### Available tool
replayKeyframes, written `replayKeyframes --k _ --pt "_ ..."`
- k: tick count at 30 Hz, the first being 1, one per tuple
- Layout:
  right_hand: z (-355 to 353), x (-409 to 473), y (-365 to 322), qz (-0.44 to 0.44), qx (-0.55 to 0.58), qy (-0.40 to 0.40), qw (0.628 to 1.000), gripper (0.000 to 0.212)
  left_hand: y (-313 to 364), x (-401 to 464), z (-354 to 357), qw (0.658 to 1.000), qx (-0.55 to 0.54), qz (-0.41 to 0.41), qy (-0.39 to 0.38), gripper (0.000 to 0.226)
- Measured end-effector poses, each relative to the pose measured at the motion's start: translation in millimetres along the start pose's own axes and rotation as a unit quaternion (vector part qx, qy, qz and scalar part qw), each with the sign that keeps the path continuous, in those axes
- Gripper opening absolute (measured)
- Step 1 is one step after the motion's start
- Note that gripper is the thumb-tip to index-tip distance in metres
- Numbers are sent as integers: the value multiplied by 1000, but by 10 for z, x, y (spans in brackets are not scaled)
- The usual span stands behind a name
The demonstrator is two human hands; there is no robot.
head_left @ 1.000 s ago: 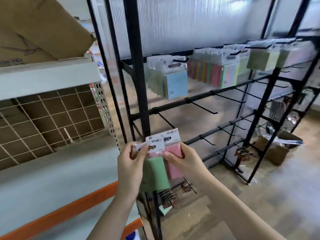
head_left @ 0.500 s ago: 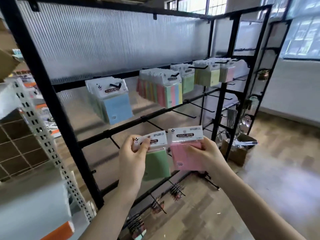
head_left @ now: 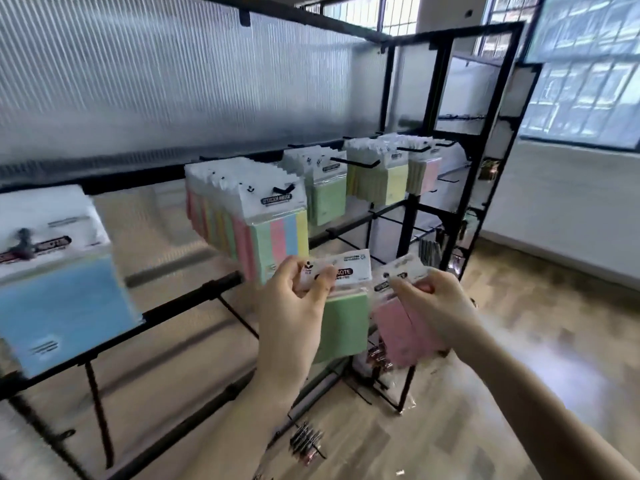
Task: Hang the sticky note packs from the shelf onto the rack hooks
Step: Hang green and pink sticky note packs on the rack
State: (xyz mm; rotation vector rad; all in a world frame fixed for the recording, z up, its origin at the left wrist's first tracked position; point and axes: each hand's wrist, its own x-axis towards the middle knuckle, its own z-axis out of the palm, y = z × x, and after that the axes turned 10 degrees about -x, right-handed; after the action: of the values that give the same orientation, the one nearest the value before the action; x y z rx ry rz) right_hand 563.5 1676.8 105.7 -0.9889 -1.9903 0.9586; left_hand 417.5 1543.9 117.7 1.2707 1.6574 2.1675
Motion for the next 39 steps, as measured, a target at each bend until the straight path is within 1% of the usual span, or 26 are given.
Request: replayKeyframes --k 1,2,5,6,8,9,11,12,15,17,19,21,22,24,25,28,33,36,39 --pt "-58 122 16 2 -37 -8 999 30 -15 74 92 1000 15 18 -5 27" --pt "-121 231 23 -1 -58 -17 998 29 -26 147 183 999 26 31 -12 22" --pt "-320 515 51 -17 -62 -30 997 28 -92 389 407 998 41 48 -21 26" --pt "-376 601 59 -32 -60 -26 997 24 -115 468 469 998 43 48 -25 25" --pt "-451 767 76 -66 -51 -29 996 7 -177 612 592 997 51 40 -35 14" --pt "-457 834 71 -84 -52 -35 994 3 -195 673 642 997 58 41 -39 12" --pt "-423 966 42 -121 -62 -40 990 9 -220 792 742 996 62 39 -47 18" --pt "-402 1028 8 -137 -64 -36 988 11 -229 848 786 997 57 34 -49 18" --pt "-355 1217 -97 -168 -67 -15 983 24 -253 1020 880 998 35 16 -47 17" --pt "-343 1360 -105 -177 -56 -7 983 27 -282 1123 926 999 25 7 -46 27" --pt "-340 1505 -98 -188 -38 -13 981 25 -313 1206 962 998 37 15 -39 43" --pt "-345 1632 -105 -208 -25 -18 978 28 -294 1260 1001 998 43 30 -32 48" --pt "-352 1683 -113 -223 -12 -18 975 30 -280 1281 1020 998 44 38 -27 44" --pt "-374 1770 -116 -252 33 -23 967 31 -241 1324 1068 998 38 52 -10 26" --pt "-388 1811 -113 -263 54 -26 963 30 -216 1343 1093 998 35 54 -4 22" --pt "-418 1937 -115 -293 90 -20 952 32 -174 1390 1163 998 33 53 2 27" --pt "-391 2217 -90 -304 87 -41 948 29 -178 1474 1311 996 37 59 47 28" --pt "-318 2327 -68 -311 95 -75 943 35 -231 1486 1345 994 51 61 69 22" --pt "-221 2419 -56 -315 93 -102 939 35 -302 1494 1351 988 83 71 107 14"
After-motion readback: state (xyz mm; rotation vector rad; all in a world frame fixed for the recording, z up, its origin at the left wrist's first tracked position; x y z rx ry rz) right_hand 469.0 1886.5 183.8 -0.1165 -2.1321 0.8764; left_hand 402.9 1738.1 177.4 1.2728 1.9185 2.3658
